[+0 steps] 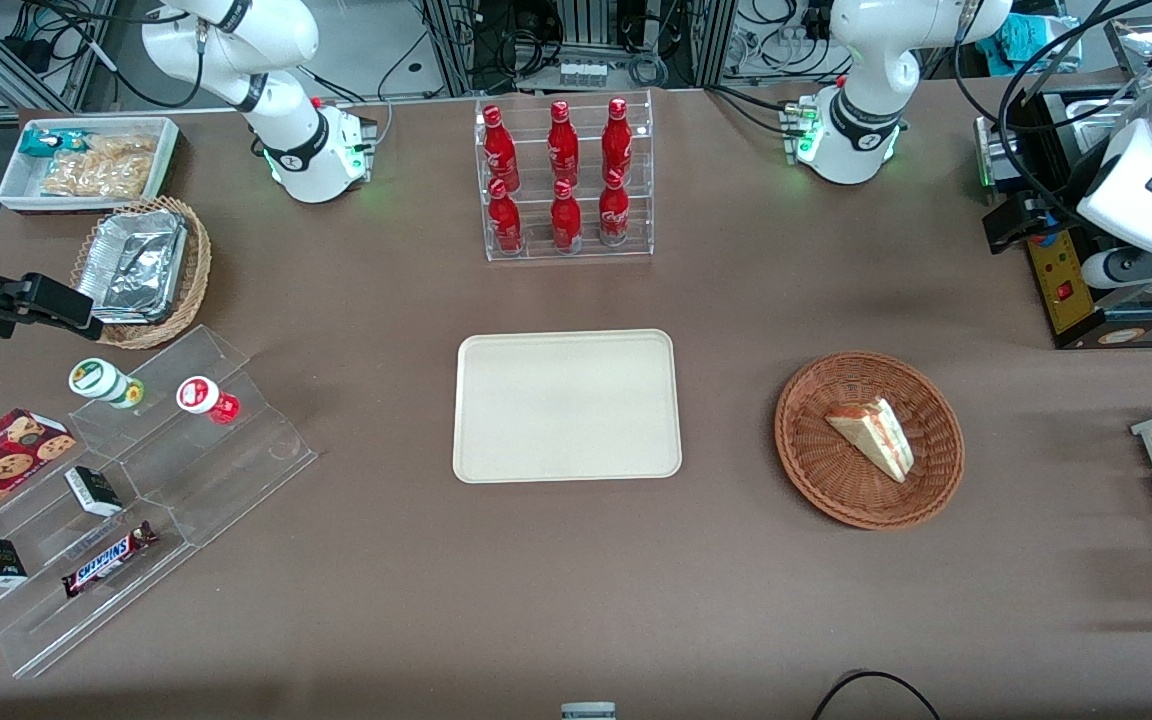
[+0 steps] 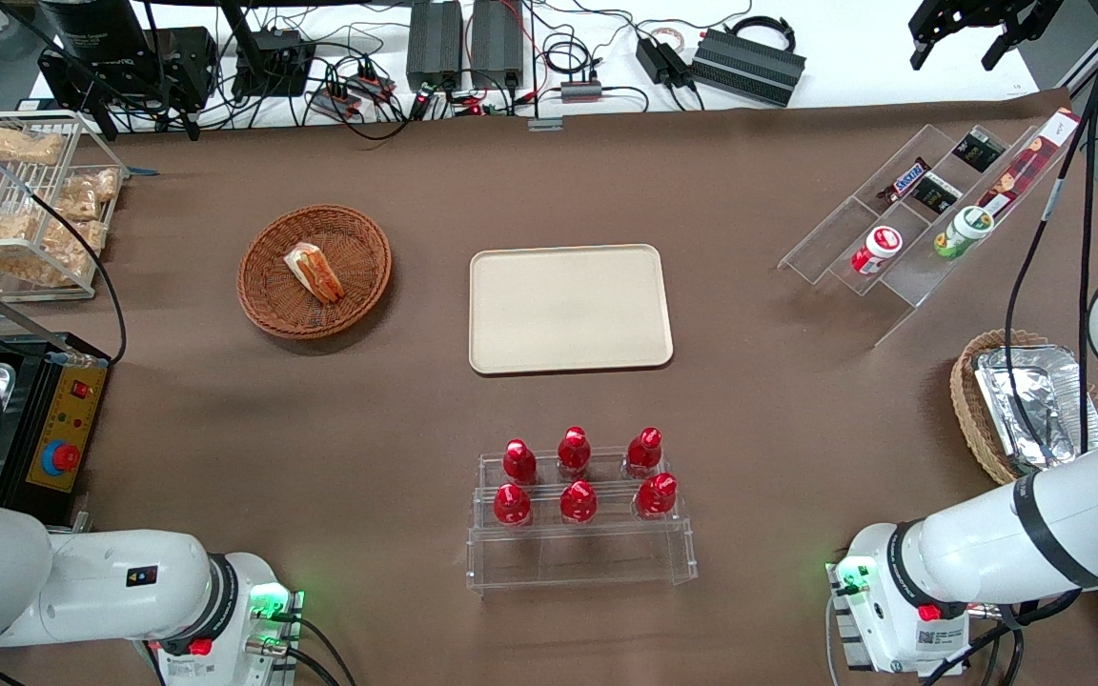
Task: Place sandwich from basket to tray
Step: 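Move the left gripper over the sandwich in the wicker basket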
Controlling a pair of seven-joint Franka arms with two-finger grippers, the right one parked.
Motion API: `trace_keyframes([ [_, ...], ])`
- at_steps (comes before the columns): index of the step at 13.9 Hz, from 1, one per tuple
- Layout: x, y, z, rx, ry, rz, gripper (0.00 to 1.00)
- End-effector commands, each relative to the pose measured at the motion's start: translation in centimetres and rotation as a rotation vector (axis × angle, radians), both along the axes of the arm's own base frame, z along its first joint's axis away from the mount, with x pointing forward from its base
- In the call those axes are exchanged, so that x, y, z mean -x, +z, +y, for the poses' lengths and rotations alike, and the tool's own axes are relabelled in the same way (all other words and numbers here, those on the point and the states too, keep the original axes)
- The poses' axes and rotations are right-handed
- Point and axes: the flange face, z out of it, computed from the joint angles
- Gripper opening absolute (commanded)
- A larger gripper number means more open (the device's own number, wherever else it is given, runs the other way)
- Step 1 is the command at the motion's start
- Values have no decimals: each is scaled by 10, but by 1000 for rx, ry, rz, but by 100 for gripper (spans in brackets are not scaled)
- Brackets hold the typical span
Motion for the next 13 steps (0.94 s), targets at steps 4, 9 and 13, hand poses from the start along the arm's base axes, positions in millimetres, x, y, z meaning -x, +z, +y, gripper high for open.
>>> trace_keyframes([
  [4, 0, 3, 3, -3, 1, 12, 100],
  [9, -23, -42, 10, -9, 78, 83, 100],
  [13, -66, -132, 6, -62, 327, 133, 100],
])
